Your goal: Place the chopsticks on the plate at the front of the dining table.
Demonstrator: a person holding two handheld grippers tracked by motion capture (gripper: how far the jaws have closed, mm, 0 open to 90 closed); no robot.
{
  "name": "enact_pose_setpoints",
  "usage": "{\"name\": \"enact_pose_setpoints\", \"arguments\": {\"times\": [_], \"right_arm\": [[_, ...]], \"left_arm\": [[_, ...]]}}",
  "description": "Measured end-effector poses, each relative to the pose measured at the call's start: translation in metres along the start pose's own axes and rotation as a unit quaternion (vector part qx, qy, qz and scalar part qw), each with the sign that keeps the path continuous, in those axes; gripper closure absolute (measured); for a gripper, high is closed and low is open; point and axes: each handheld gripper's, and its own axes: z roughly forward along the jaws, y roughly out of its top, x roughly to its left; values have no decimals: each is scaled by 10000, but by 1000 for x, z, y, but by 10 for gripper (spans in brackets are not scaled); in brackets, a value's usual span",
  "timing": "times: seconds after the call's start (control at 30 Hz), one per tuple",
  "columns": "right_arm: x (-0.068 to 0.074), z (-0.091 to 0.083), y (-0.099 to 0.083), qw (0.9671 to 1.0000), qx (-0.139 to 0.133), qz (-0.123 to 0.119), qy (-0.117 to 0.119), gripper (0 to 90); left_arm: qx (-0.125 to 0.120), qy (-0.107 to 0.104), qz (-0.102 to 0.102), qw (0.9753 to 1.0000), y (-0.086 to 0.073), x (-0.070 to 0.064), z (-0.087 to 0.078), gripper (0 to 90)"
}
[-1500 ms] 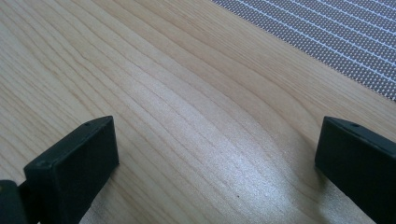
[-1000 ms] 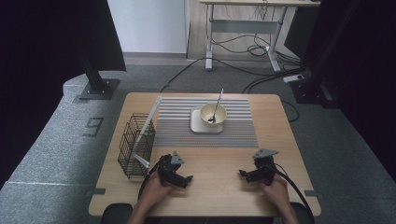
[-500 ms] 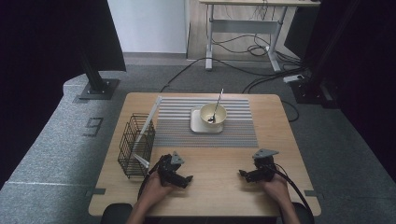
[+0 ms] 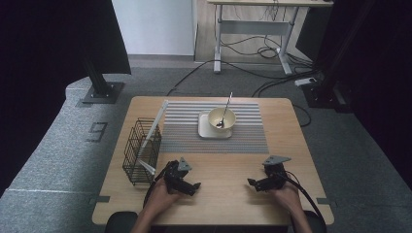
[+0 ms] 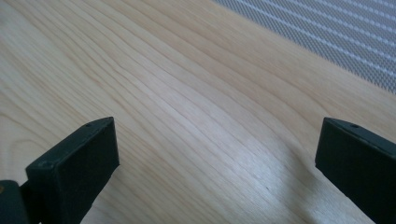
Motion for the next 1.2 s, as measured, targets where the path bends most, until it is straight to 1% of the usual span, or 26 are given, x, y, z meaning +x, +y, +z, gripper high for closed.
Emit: {"name": "enact_pose_setpoints", "arguments": {"times": [0.03,0.07,0.13,0.2,0.27,0.33,0.37,0.43,0.47,0.5,0.53,0.57,0.6,0.7,0.8,0.87,1.0,1.07,1.13,1.2], "right_arm": [[2,-3,4,9999,-92,-38,60,0],[4,-4,6,9999,-131,-55,68,0],[6,-5,8,9998,-174,-86,69,0],[11,-8,15,9994,-292,-192,9,0],[13,-9,18,9993,-307,-202,20,0],[16,-11,23,9991,-333,-256,81,0],[20,-13,30,9987,-379,-301,146,0],[21,-14,32,9986,-391,-313,173,0],[24,-15,39,9979,-456,-373,262,0],[24,-15,39,9979,-456,-373,262,0],[27,-16,45,9976,-462,-416,313,0],[27,-16,45,9976,-462,-416,313,0],[29,-17,50,9974,-461,-424,350,0],[31,-17,54,9972,-466,-461,372,0],[33,-18,60,9971,-433,-472,402,0],[36,-18,65,9971,-365,-487,448,0],[38,-18,70,9970,-326,-502,481,0],[39,-18,73,9971,-305,-491,487,0],[40,-18,76,9968,-348,-479,538,0],[41,-19,80,9972,-326,-416,534,0]], "left_arm": [[1,2,-3,10000,0,0,0,0],[1,2,-3,10000,0,0,0,0],[0,2,-3,10000,0,0,0,0],[2,4,1,10000,0,0,0,0],[0,4,2,10000,0,0,0,0],[-8,4,-12,10000,0,0,0,0],[-8,6,-16,10000,0,0,0,0],[-7,7,-20,10000,0,0,0,0],[-4,11,-16,10000,0,0,0,0],[-4,11,-16,10000,0,0,0,0],[-3,14,-21,10000,0,-1,0,0],[-3,14,-21,10000,0,-1,0,0],[1,16,-17,10000,0,-1,0,0],[-5,12,-21,10000,-1,-2,-1,0],[-1,17,-17,10000,-1,-3,-1,0],[-3,24,-34,10000,-1,-4,-1,0],[-5,31,-43,10000,-2,-5,-1,0],[-1,36,-43,10000,-2,-5,-1,0],[-9,41,-57,10000,-2,-5,-1,0],[-9,40,-58,10000,-2,-5,-1,0]]}}
